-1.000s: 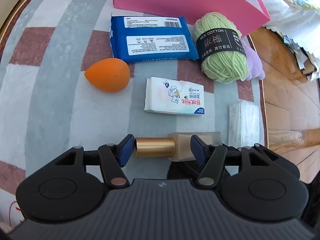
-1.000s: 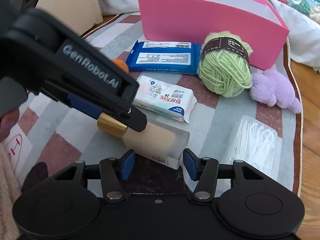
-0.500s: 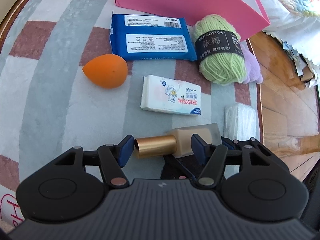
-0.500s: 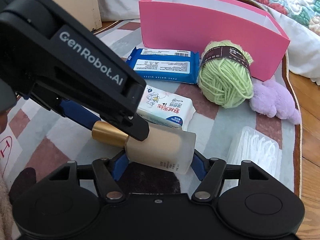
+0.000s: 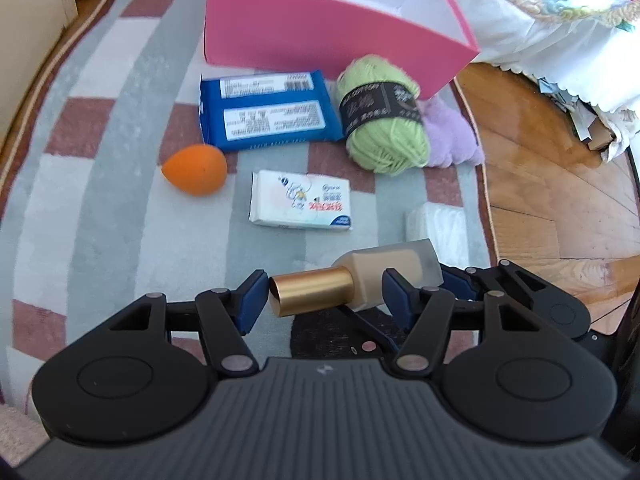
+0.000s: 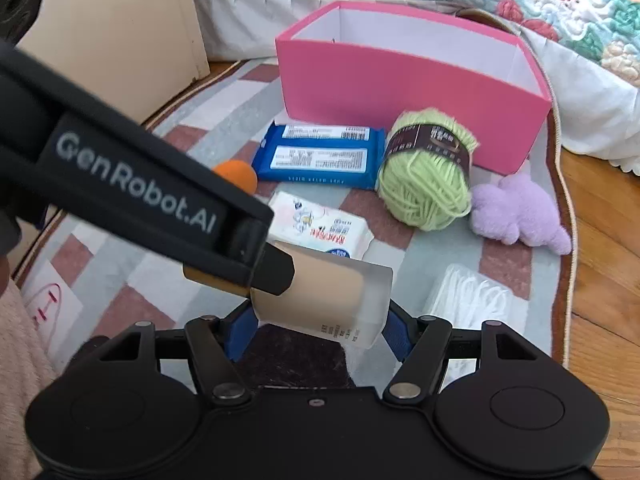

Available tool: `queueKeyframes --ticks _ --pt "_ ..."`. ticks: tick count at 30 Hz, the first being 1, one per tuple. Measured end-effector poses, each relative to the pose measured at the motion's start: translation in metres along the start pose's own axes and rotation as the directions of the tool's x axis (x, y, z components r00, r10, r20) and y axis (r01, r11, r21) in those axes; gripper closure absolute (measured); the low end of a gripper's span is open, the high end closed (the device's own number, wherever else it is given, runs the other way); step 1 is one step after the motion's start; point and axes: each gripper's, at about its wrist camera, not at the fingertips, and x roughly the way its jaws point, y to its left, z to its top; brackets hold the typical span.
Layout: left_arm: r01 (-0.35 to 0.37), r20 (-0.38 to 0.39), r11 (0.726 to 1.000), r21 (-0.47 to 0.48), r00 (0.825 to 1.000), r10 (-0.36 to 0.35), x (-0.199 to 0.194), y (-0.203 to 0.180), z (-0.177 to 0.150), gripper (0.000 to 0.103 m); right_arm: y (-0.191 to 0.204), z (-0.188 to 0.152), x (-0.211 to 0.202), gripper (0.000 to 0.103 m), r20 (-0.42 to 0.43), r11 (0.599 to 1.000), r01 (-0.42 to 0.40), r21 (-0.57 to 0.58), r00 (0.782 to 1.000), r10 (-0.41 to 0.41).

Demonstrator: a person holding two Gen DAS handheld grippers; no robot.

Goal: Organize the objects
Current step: 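Carry the bottle with the left tool into the pink box and open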

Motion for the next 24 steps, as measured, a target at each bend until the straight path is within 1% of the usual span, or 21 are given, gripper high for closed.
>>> queueKeyframes --ticks 3,8,12,17,24 --pt "-0.007 0.021 1.000 0.010 1.000 0.007 -0.013 -0.006 0.001 0.042 0.000 0.005 -0.011 0.032 0.010 1.000 -0.002 0.004 1.000 0.002" --pt "0.005 0.041 1.000 0.015 0.999 -0.006 -0.034 -0.014 0.006 0.042 0.000 0.014 -0.032 0.032 0.034 1.000 0.008 -0.006 0.999 -0.007" --pt "0.001 0.055 0.999 0.054 0.998 -0.004 -0.052 -0.025 0.014 0.042 -0.001 0.025 -0.049 0.032 0.043 1.000 0.003 0.001 0.999 -0.004" --pt "0.001 0.078 0.996 0.088 0.997 -0.008 -0.071 -0.036 0.031 0.042 -0.004 0.045 -0.068 0.032 0.059 1.000 0.006 -0.004 0.998 -0.006" --pt "0.006 0.118 0.995 0.103 0.993 -0.018 -0.098 -0.047 0.060 0.042 -0.011 0.078 -0.085 0.032 0.099 1.000 0.012 -0.007 0.995 -0.011"
